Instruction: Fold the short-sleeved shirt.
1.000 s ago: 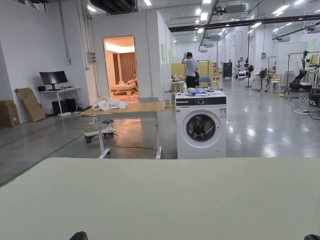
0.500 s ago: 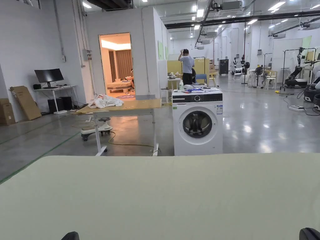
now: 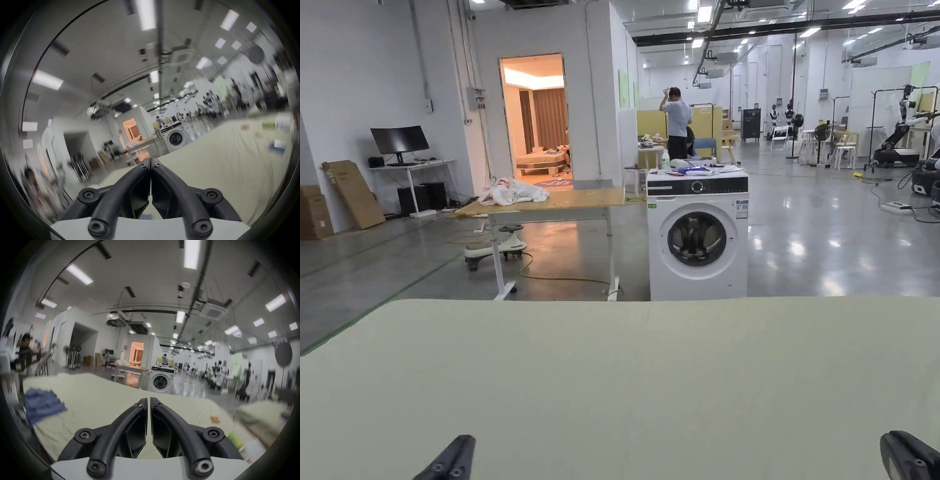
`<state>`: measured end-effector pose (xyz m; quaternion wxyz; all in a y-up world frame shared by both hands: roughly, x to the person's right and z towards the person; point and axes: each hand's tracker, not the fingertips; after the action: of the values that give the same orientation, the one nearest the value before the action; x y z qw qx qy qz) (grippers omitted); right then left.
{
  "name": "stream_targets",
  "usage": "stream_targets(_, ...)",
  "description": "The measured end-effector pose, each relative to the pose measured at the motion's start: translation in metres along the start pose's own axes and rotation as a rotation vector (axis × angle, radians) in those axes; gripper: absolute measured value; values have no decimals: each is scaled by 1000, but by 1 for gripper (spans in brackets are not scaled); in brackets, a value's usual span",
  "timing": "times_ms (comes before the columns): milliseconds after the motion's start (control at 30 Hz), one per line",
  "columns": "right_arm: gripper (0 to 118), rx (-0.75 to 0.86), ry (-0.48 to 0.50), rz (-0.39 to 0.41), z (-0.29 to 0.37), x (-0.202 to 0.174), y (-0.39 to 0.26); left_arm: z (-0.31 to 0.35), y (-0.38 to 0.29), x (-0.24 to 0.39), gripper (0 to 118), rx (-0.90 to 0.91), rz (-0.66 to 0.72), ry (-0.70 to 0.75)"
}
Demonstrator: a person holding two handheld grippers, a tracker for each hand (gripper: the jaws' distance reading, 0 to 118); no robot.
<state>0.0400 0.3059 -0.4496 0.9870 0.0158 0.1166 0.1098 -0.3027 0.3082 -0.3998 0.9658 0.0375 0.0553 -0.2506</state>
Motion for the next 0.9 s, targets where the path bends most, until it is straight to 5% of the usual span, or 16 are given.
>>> stream_targets(33, 2, -2, -2, 103, -1, -4, 0, 0, -3, 6, 0, 1, -125, -19)
stream_targets(100, 2, -19, -58, 430, -6, -18, -6, 0, -15, 22, 0, -17, -404, -41)
stream_targets(167, 2, -26, -85, 855, -11, -37, -27, 2, -39, 40, 0, -35, -698, -72)
stream_targets(233, 2, -11, -40, 1197, -6, -29, -52, 7, -61, 54, 0, -47, -889, -124)
stream_targets(267, 2, 1, 25, 1323, 0, -23, -66, 9, -72, 61, 0, -61, -955, -166)
stream_targets(300, 2, 5, 99, 1417, -9, -73, -100, 11, -79, 66, 0, -84, -994, -214)
stream_targets(333, 2, 5, 203, 1463, -4, -86, -113, 12, -87, 71, 0, -104, -1026, -268)
stream_targets(400, 2, -19, 228, 1420, -2, -112, -125, 15, -99, 77, 0, -114, -1079, -329)
stream_targets(433, 2, -25, 233, 1364, 4, -81, -118, 15, -101, 79, 0, -106, -1092, -327)
stream_targets(500, 2, -43, 162, 1175, -1, -90, -107, 12, -90, 77, 0, -84, -975, -275)
stream_targets(700, 2, -99, -35, 170, -21, -50, -28, -13, -37, 9, 0, -128, 46, -98)
stream_targets(767, 2, -108, -41, -93, -21, -29, -17, -15, -43, -14, 0, -136, 378, -102)
stream_targets(833, 2, -104, -25, -247, -20, -16, -15, -17, -48, -26, 0, -145, 593, -145)
stream_targets(900, 2, -77, -17, -287, -16, -7, -16, -13, -58, -34, 0, -113, 656, -146)
